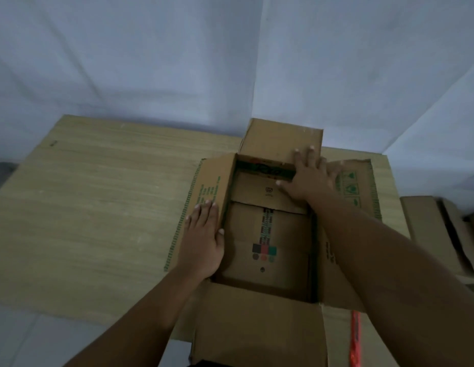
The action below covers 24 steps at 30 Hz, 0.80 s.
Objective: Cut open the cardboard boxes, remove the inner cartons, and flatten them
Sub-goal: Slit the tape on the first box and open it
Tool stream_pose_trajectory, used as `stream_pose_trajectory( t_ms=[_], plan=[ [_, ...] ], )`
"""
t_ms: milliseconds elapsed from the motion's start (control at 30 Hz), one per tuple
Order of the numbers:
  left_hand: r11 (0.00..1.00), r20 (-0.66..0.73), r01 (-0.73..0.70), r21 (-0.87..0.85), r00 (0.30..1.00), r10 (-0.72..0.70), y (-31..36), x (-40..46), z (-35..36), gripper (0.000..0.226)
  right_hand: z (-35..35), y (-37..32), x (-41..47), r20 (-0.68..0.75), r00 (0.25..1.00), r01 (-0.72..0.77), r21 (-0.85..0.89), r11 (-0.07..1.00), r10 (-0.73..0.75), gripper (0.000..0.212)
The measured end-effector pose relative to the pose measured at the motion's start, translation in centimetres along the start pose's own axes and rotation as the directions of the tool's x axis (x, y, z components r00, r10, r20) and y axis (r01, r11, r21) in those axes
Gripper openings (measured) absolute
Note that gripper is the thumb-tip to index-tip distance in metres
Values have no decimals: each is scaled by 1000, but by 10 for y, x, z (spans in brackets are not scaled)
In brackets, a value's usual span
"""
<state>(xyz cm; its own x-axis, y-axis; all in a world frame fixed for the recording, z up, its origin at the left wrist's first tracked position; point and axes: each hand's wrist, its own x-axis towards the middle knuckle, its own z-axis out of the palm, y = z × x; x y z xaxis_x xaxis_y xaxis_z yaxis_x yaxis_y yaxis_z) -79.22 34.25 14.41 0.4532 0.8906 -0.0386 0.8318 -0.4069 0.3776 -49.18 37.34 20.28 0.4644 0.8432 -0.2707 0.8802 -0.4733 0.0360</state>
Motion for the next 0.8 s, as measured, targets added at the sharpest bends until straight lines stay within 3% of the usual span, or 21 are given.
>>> stream_pose_trajectory(
  t_ms=[100,367,433,533,633,700,800],
  plan=[
    [998,1,13,-62,1000,-13,2,-2,3,66,3,7,5,103,995,1,86,996,-10,105],
    [973,3,72,-220,997,-73,5,-2,-4,65,1,16,14,106,991,69,152,986,-85,104],
    [949,-24,94,-302,994,-106,4,-4,-7,65,1,21,5,41,993,98,185,978,-108,102],
    [901,-153,70,-428,977,-148,-1,-10,-17,56,7,20,-23,-165,979,147,195,970,-115,90],
    [833,-269,33,-552,939,-216,-13,-16,-31,43,16,1,-67,-324,945,139,262,955,-48,76],
    [797,-311,-9,-604,923,-225,-25,-23,-39,39,25,-22,-100,-291,956,128,352,927,-21,72],
    [826,-378,-28,-562,898,-226,-50,-38,-43,36,33,-67,-155,-114,992,107,518,849,-55,73]
  ],
)
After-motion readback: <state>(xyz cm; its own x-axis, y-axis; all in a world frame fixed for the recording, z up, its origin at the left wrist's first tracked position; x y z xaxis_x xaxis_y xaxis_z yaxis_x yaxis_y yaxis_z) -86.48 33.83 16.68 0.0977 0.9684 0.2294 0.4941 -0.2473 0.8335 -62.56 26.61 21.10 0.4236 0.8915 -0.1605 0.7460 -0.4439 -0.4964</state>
